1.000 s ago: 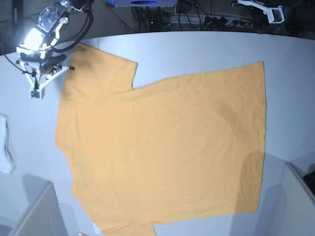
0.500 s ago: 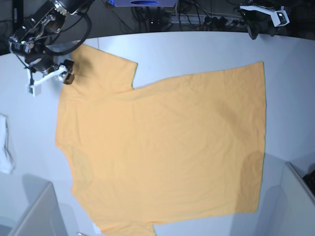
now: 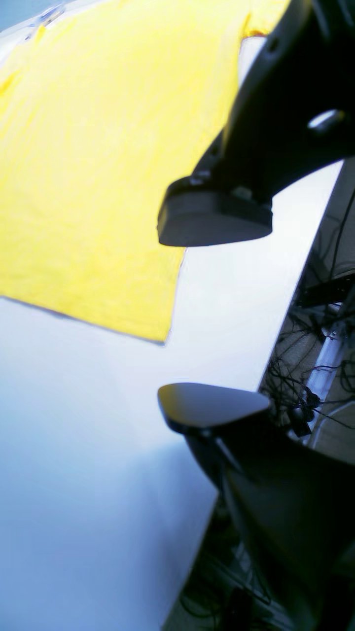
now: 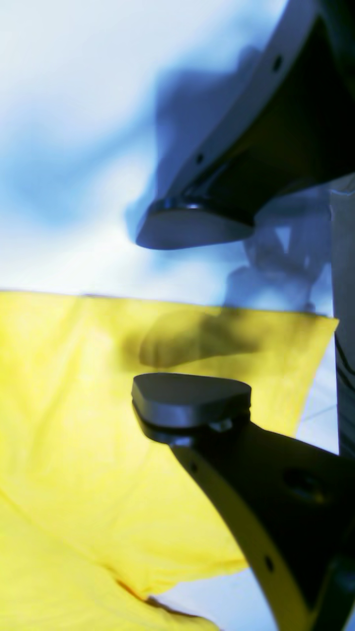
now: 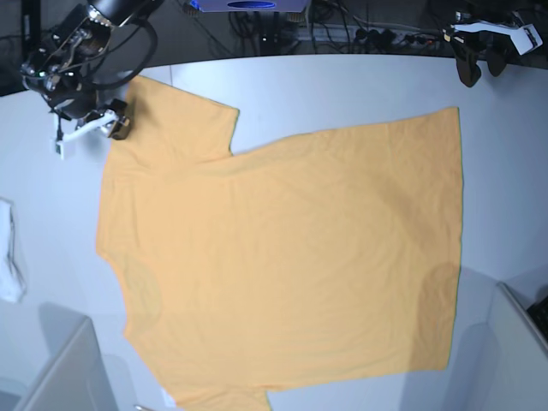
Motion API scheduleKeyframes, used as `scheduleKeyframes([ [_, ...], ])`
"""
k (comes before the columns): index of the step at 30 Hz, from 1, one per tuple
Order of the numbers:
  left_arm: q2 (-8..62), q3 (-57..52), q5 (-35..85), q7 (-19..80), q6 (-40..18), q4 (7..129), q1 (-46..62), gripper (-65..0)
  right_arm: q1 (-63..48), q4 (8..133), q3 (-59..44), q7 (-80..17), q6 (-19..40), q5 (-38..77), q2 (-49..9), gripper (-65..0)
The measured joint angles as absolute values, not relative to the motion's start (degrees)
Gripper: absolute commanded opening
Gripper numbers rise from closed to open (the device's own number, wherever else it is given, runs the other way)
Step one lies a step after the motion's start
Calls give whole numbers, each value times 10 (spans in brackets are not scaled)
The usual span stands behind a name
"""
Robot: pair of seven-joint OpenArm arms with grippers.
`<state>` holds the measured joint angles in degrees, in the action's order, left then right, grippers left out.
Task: Fold the T-shirt properly
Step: 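Move both grippers down to the shirt's shoulder corners beside the collar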
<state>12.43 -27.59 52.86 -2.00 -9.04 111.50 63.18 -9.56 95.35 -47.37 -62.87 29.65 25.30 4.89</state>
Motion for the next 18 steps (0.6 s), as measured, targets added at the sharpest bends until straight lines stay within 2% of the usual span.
scheduleKeyframes([
  [2, 123, -276, 530, -13, -95, 1115, 620, -234, -114, 955, -433, -618, 300, 261, 45, -287],
  [4, 119, -277, 530, 41, -95, 1115, 605, -234, -124, 956, -409, -606, 301, 271, 48, -287],
  [11, 102, -365, 635, 196, -92, 1075, 536, -234, -124, 954, -423, -595, 305, 282, 63, -291],
  [12, 98, -380, 637, 222, -93, 1068, 525, -234, -124, 954, -423, -595, 305, 281, 62, -311],
  [14, 90, -404, 636, 252, -92, 1056, 500, -234, -124, 953, -423, -595, 305, 273, 61, -408],
  [17, 80, -430, 640, 307, -95, 1033, 462, -234, -127, 951, -423, -602, 305, 267, 58, -639],
  [18, 76, -438, 642, 318, -95, 1021, 450, -234, -128, 951, -423, -607, 303, 267, 58, -650],
])
